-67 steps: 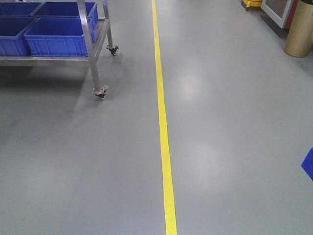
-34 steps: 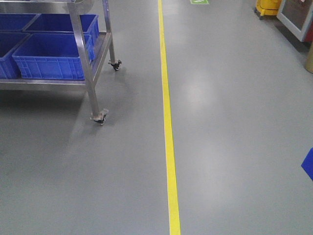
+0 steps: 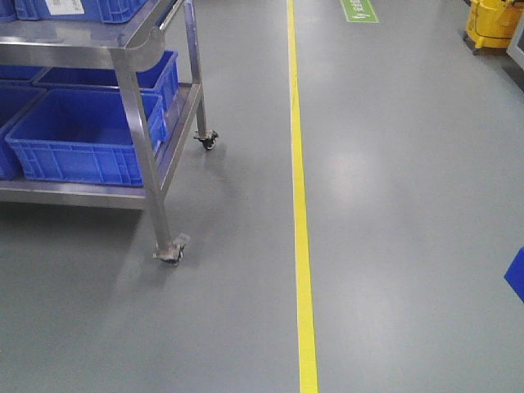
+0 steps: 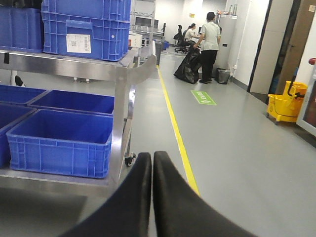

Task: Pour parts from conveyor to right shelf
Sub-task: 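Drive along the yellow floor line carrying the block, then turn into the aisle between bin shelves and drive forward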

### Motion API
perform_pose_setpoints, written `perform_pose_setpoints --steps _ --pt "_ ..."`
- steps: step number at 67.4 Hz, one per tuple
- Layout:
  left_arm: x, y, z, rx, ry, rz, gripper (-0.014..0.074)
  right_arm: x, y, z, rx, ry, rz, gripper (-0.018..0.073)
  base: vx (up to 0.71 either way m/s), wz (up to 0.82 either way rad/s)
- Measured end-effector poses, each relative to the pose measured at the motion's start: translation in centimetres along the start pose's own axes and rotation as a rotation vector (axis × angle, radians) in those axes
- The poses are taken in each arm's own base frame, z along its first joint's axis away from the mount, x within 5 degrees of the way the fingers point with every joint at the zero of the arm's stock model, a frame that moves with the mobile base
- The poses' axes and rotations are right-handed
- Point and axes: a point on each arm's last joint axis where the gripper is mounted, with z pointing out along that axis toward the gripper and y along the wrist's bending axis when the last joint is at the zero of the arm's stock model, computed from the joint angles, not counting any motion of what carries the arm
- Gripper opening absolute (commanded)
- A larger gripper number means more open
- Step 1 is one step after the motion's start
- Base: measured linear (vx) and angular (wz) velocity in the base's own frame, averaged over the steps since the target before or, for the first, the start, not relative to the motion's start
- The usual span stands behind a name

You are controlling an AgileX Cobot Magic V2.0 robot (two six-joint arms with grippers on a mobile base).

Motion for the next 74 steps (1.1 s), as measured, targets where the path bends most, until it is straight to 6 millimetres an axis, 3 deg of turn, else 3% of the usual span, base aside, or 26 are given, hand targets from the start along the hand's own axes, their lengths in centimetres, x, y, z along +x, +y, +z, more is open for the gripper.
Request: perform_pose_setpoints --steps 33,74 --pt "0.00 0.00 0.00 0.000 0.000 0.000 -0.0006 0.00 0.00 0.00 0.000 0.000 0.000 -0.0001 0.52 0.27" --pt "0.00 0.00 0.00 0.000 0.000 0.000 -0.0006 0.00 0.00 0.00 0.000 0.000 0.000 -0.0001 0.33 0.99"
